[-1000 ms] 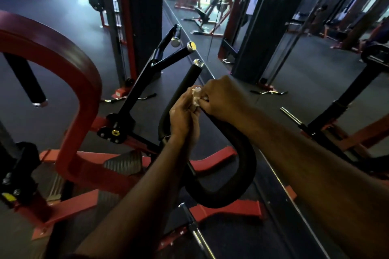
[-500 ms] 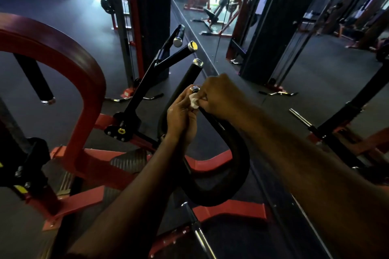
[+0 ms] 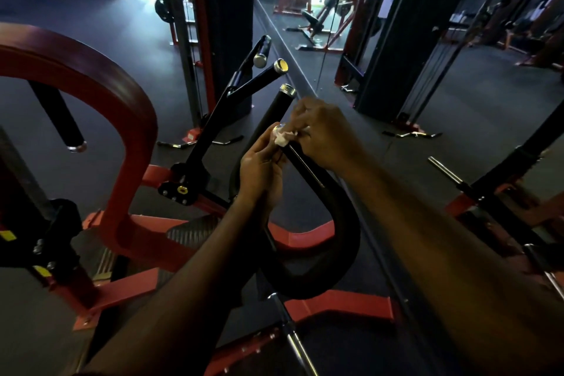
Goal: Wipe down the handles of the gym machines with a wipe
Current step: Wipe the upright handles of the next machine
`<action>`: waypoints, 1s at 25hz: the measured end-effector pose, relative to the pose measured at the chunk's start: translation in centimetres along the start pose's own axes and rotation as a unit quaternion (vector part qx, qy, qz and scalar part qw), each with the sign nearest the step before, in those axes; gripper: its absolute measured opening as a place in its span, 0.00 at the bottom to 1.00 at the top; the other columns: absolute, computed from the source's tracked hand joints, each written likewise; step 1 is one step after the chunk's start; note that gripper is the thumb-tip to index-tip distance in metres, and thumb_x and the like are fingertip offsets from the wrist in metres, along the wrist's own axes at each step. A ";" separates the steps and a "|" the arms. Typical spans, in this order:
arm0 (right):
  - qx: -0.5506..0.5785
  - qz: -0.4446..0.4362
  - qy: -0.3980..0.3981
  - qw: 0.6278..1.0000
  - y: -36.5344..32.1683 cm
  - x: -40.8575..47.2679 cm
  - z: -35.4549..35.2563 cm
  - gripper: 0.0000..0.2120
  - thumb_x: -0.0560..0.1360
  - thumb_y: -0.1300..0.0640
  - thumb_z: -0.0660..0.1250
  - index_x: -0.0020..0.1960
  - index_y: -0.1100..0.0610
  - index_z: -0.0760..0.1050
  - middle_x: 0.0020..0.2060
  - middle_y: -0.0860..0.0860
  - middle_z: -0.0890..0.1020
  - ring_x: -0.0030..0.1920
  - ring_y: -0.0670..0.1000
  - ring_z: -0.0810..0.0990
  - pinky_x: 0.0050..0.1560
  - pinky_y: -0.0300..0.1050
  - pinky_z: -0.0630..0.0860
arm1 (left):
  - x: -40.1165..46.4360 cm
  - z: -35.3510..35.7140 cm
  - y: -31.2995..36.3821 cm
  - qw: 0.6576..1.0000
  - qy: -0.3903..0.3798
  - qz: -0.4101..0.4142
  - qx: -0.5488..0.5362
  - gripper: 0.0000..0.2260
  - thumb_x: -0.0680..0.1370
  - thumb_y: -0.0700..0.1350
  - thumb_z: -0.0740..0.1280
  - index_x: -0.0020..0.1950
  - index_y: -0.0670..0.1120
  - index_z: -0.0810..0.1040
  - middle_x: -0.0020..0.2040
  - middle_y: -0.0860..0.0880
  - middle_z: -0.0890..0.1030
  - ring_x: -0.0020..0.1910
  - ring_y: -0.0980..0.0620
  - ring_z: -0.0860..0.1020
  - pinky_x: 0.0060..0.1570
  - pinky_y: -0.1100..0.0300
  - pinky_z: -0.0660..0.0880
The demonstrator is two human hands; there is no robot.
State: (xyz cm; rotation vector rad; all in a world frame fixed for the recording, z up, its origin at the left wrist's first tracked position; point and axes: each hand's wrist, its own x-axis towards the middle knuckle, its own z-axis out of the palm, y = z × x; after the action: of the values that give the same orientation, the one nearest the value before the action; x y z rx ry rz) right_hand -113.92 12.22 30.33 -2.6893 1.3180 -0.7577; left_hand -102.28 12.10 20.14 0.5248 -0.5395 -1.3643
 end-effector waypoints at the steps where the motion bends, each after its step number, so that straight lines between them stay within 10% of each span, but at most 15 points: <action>1: -0.006 0.000 0.012 1.000 0.0 -1.2 0.0 0.04 0.75 0.63 0.69 0.48 0.61 0.83 0.47 0.55 0.79 0.43 0.50 0.78 0.44 0.43 0.78 | 0.0 -0.1 0.0 1.000 -0.004 0.001 -0.003 0.11 0.81 0.36 0.61 0.62 0.41 0.78 0.55 0.43 0.83 0.54 0.48 0.82 0.51 0.59 0.79; 12: -0.027 0.014 -0.062 0.998 -0.1 -1.3 -0.9 0.07 0.75 0.60 0.70 0.52 0.55 0.83 0.49 0.52 0.81 0.45 0.49 0.80 0.49 0.49 0.80 | -0.8 -0.3 -0.9 0.999 -0.042 -0.005 -0.009 0.20 0.82 0.40 0.63 0.74 0.40 0.69 0.65 0.38 0.75 0.62 0.40 0.75 0.62 0.51 0.73; 16: 0.012 -0.014 -0.072 0.997 0.0 -8.4 -3.9 0.05 0.72 0.61 0.74 0.48 0.54 0.85 0.42 0.50 0.81 0.39 0.46 0.78 0.40 0.39 0.76 | -4.1 -0.6 -0.8 0.995 -0.070 -0.065 -0.004 0.30 0.76 0.38 0.67 0.77 0.49 0.64 0.54 0.45 0.78 0.47 0.51 0.78 0.48 0.57 0.77; 21: -0.005 0.001 -0.020 1.000 0.1 -5.3 -2.1 0.05 0.72 0.61 0.74 0.48 0.56 0.85 0.43 0.51 0.81 0.39 0.47 0.78 0.39 0.30 0.68 | -7.0 1.8 -0.9 0.995 -0.013 -0.100 0.008 0.23 0.77 0.38 0.62 0.73 0.43 0.69 0.66 0.36 0.75 0.58 0.43 0.75 0.56 0.54 0.74; 25: 0.009 0.011 -0.035 0.999 -0.1 -4.7 -1.7 0.06 0.73 0.61 0.72 0.50 0.56 0.84 0.48 0.51 0.82 0.44 0.47 0.81 0.44 0.32 0.73 | -8.7 2.7 -1.6 0.993 0.008 -0.109 0.035 0.14 0.84 0.43 0.56 0.66 0.42 0.75 0.54 0.44 0.82 0.47 0.51 0.81 0.48 0.59 0.78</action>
State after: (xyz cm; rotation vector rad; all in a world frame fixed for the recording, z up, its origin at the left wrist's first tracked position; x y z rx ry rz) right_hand -117.02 16.07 29.97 -2.6567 1.3173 -0.6626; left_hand -106.34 20.44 20.73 0.6663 -0.5286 -1.5519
